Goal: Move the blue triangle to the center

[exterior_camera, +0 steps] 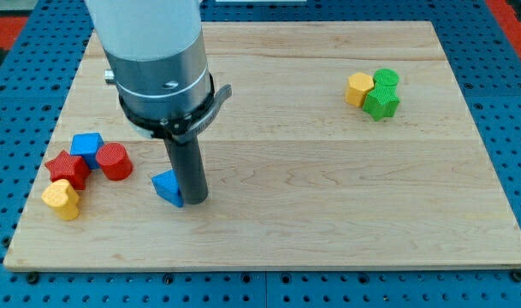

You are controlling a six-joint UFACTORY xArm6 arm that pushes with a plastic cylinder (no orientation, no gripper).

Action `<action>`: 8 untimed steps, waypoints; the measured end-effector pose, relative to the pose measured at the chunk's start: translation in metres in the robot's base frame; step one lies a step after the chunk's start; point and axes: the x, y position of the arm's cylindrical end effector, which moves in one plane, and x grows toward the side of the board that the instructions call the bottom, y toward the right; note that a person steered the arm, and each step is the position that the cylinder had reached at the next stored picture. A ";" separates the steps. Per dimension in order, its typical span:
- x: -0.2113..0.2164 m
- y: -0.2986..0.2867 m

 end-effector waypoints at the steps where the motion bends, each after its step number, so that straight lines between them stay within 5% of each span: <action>1: 0.018 -0.040; 2: -0.014 -0.081; 3: -0.040 -0.003; 5: -0.016 -0.031; 6: -0.001 0.036; 8: -0.071 0.097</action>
